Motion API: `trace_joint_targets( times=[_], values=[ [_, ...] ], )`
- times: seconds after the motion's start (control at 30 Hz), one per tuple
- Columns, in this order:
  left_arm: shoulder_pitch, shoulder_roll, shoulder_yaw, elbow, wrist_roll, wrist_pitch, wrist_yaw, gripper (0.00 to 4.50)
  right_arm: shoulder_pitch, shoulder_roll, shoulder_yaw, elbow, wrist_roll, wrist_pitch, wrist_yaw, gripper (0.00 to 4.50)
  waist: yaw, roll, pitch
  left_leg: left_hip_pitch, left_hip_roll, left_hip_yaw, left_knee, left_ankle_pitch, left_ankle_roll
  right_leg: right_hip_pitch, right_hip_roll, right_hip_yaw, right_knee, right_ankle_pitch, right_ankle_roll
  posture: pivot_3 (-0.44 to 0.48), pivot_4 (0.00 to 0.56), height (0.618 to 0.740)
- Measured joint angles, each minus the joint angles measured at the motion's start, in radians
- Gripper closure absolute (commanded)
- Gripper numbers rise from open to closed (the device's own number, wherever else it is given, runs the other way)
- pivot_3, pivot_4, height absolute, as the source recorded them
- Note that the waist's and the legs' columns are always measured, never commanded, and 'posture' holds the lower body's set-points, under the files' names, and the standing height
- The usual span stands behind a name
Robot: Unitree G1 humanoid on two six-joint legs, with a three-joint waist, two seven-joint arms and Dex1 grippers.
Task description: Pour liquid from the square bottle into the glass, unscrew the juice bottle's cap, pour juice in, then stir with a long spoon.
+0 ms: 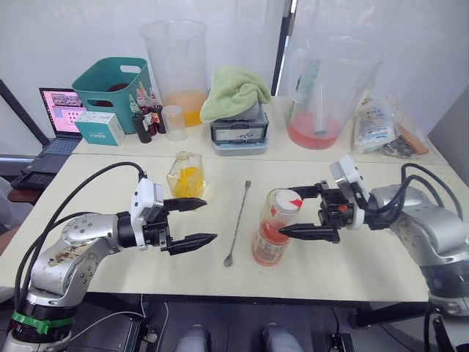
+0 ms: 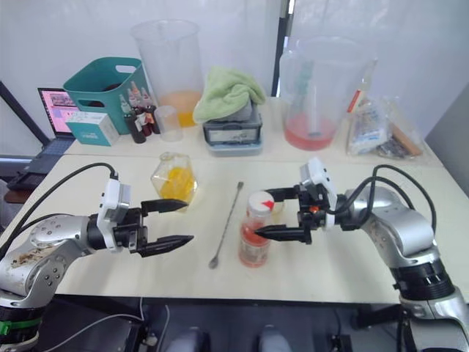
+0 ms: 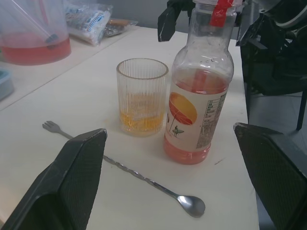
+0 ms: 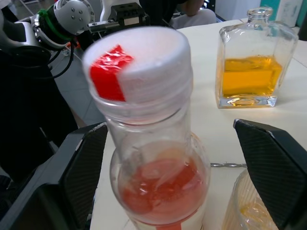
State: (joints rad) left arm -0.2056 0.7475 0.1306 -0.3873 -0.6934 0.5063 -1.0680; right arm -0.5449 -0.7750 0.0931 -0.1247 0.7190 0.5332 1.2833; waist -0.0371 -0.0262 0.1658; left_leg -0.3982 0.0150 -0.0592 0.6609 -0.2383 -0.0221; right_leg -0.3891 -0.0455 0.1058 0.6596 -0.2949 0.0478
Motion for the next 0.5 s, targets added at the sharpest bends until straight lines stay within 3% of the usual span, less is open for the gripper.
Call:
trace_joint_targets(
  times=[0.17,0.23,0.5],
  values=[
    [0.015,0.007,0.008,-0.018,-0.015,0.003,0.010,0.00,-0.003,0.022,-0.007,0.004,-0.017,-0.003,0.018,2.93,0.001,0.000,0.000,0.001,0.000,-0.002,0.000,0.000,0.000,0.000,0.000,-0.001,0.003,0.000,-0.001,0.000,0.150,0.740],
    [0.017,0.007,0.008,-0.023,-0.015,0.005,0.019,0.00,0.004,0.037,-0.009,-0.001,-0.022,-0.002,0.013,3.40,0.000,0.000,0.000,0.001,0.000,-0.002,0.000,0.000,0.000,0.000,0.000,-0.003,0.003,0.001,-0.001,0.000,0.150,0.740],
    [0.007,0.005,0.002,-0.029,-0.015,0.004,0.031,0.00,0.100,0.018,-0.104,-0.184,0.059,0.094,-0.072,3.44,0.004,0.000,0.000,-0.001,0.000,-0.006,0.000,0.000,0.000,-0.001,0.000,-0.007,0.004,0.002,-0.003,0.000,0.150,0.740]
  ],
)
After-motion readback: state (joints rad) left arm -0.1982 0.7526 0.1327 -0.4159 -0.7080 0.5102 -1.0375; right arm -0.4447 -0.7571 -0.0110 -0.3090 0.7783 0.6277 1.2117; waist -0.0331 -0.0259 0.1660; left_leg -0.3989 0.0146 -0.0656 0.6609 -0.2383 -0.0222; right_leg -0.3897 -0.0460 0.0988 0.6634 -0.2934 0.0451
